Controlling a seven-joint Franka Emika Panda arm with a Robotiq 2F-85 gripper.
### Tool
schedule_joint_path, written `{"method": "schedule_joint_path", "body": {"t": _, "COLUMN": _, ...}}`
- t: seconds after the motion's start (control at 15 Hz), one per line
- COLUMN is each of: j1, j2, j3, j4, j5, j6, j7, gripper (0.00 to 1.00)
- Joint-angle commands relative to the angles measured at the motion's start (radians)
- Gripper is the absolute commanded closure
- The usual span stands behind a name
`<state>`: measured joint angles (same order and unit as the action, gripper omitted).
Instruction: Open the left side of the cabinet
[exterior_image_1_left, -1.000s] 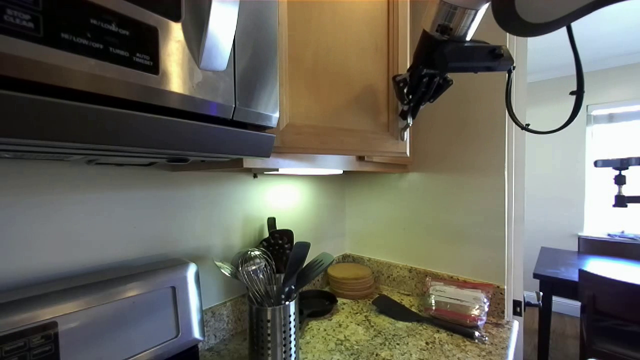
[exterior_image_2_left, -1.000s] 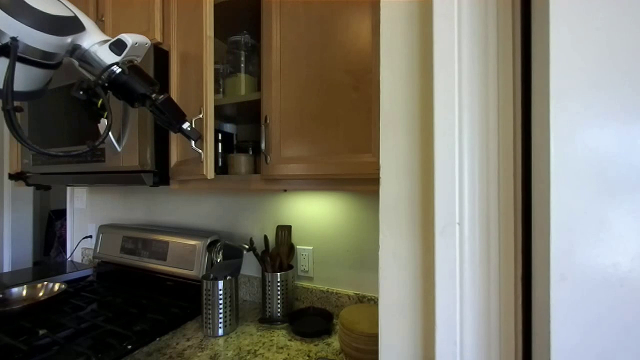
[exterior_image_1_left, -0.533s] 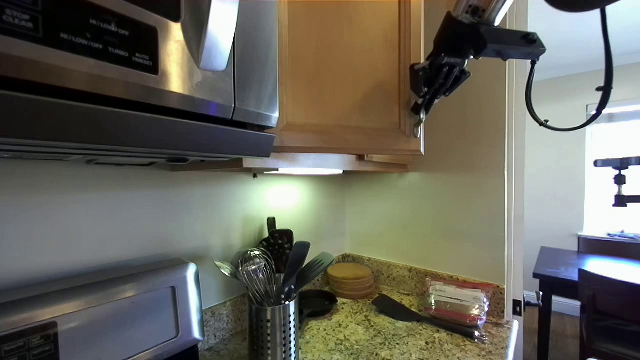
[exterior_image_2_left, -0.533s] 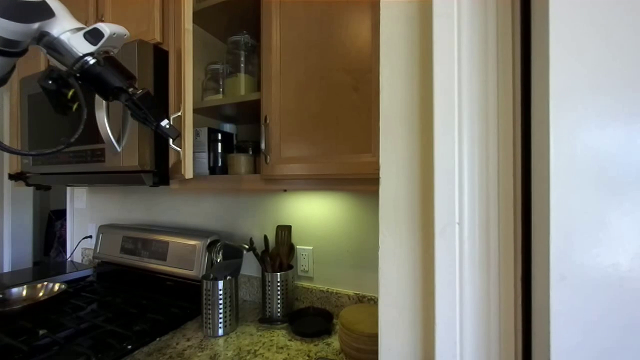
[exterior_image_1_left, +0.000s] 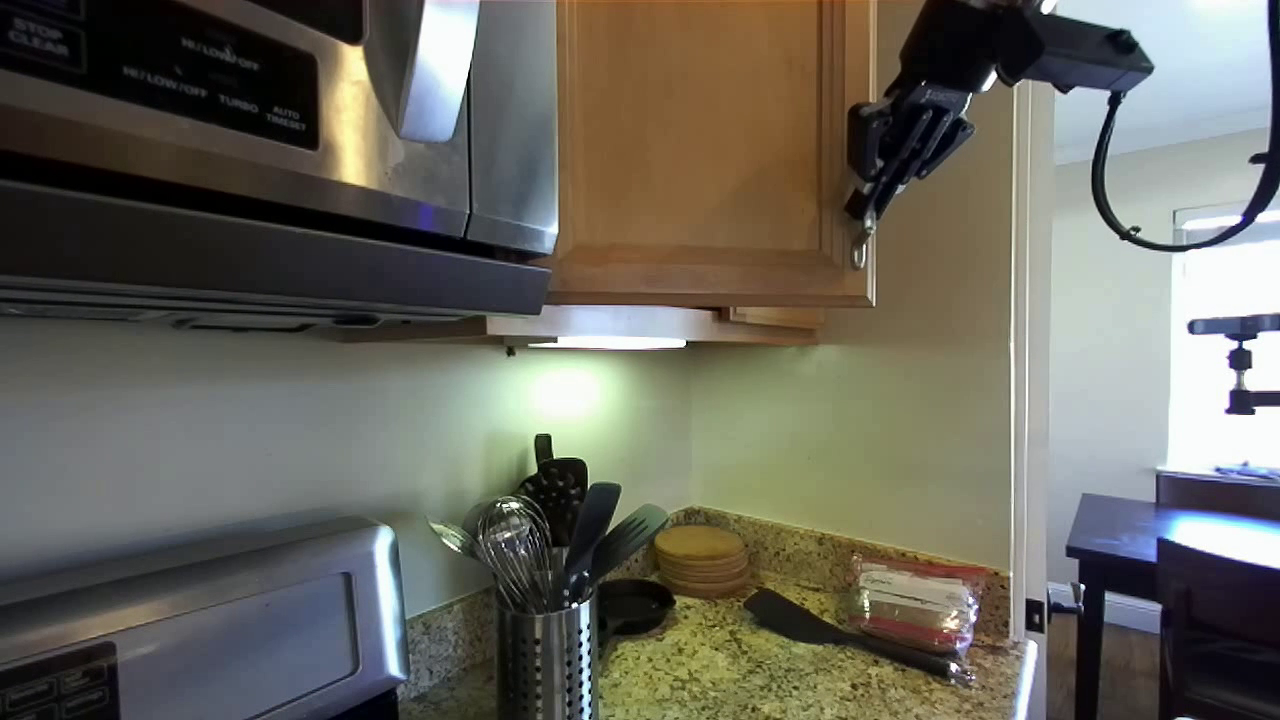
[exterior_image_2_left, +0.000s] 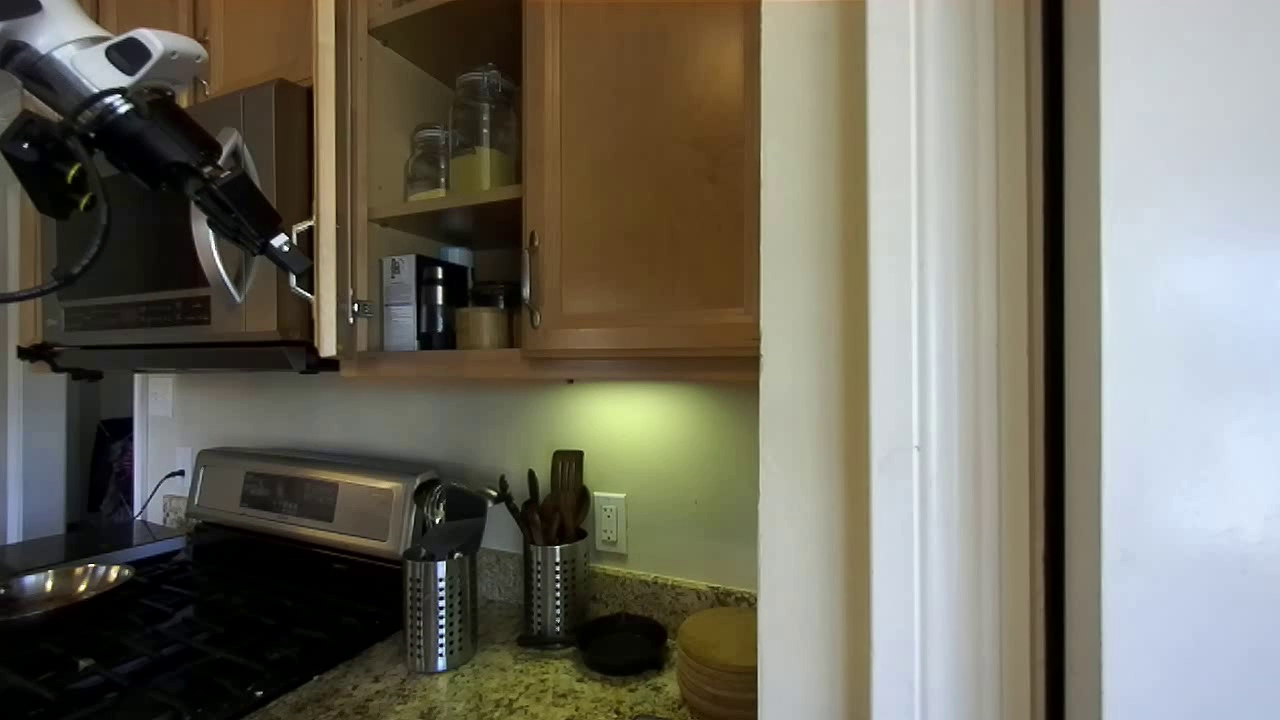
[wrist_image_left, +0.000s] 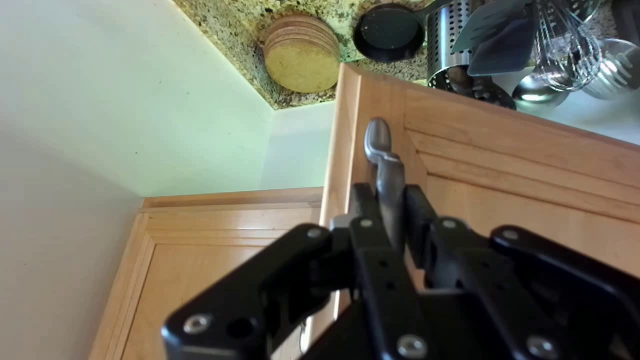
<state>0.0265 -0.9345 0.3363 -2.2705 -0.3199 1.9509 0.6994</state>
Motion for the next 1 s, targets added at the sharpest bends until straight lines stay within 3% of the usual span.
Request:
{"method": "schedule_joint_path", "body": {"t": 0.0, "j1": 0.005, "j2": -0.048, "j3": -0.003, "j4": 0.017, "j5": -0.004, "j6": -0.069, "j7": -0.12, "gripper": 0.92}}
{"method": "schedule_joint_path", "body": {"t": 0.07, "j1": 0.007, "j2": -0.049, "j3": -0.004, "j4": 0.018, "j5": 0.005, "j6": -0.07, "j7": -0.122, "gripper": 0.91}}
{"method": "schedule_joint_path", "body": {"t": 0.13, "j1": 0.002, "j2": -0.052, "j3": -0.001, "j4": 0.018, "j5": 0.012, "j6": -0.075, "j7": -0.119, "gripper": 0.58}}
{"method": "schedule_joint_path", "body": {"t": 0.27, "j1": -0.004, "j2": -0.057, "j3": 0.005, "j4": 0.02, "j5": 0.018, "j6": -0.085, "j7": -0.141, "gripper": 0.53}}
{"method": "schedule_joint_path", "body": {"t": 0.73, "j1": -0.099, "j2": -0.106, "j3": 0.019, "j4": 0.135, "j5": 0.01, "j6": -0.298, "j7": -0.163, "gripper": 0.06}}
{"method": "schedule_joint_path", "body": {"t": 0.93, "j1": -0.114, "j2": -0.105, "j3": 0.02, "j4": 0.17, "j5": 0.021, "j6": -0.366, "j7": -0.16, "gripper": 0.0}}
